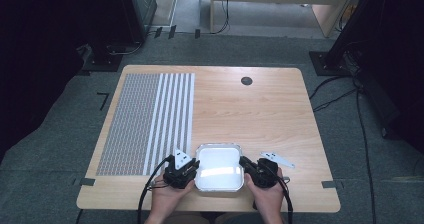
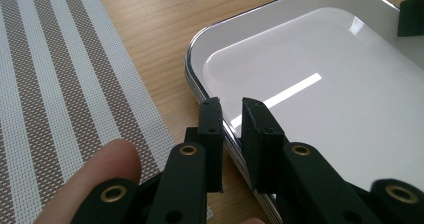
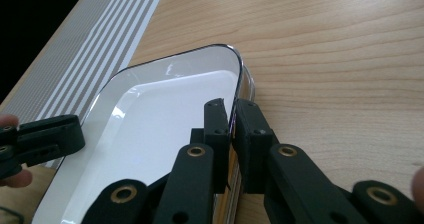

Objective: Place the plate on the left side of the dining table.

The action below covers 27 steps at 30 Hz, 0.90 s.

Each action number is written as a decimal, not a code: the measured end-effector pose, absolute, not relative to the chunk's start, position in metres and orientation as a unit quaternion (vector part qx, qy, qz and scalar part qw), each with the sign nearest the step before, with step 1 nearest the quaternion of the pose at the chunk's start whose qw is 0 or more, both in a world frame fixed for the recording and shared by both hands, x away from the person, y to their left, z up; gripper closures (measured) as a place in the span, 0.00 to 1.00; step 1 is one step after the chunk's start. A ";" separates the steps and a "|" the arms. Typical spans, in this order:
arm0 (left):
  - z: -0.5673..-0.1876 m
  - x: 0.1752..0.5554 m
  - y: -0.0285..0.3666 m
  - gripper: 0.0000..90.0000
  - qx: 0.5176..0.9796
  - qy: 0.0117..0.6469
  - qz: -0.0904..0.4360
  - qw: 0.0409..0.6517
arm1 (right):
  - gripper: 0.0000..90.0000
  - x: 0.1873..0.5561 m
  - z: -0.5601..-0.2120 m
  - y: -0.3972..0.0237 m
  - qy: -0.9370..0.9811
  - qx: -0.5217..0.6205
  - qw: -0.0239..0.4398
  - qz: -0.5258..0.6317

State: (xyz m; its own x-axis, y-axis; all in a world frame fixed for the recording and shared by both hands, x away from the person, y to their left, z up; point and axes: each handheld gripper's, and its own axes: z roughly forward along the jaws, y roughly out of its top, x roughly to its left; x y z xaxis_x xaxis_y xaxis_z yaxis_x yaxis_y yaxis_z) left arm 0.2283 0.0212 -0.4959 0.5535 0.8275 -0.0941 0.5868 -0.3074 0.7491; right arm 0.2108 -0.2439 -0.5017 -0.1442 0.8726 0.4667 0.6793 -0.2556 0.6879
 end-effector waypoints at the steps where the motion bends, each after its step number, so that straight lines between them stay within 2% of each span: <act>1: -0.496 0.228 0.021 0.87 0.793 0.445 0.157 0.384 | 0.97 0.210 -0.501 -0.243 0.598 0.648 0.109 0.458; 15: -0.492 0.231 0.027 0.73 0.782 0.450 0.128 0.411 | 0.99 0.204 -0.497 -0.241 0.572 0.669 0.136 0.455; 27: -0.493 0.231 0.026 0.71 0.783 0.451 0.124 0.410 | 0.99 0.204 -0.491 -0.252 0.555 0.683 0.154 0.449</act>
State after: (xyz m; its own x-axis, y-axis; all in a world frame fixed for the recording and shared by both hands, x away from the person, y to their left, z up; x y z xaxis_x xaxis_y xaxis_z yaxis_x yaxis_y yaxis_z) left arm 0.2312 0.0264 -0.4925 0.5623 0.8081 -0.1752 0.6040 -0.2567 0.7545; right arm 0.2039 -0.2516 -0.4912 -0.0188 0.8967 0.4423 0.6204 -0.3365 0.7085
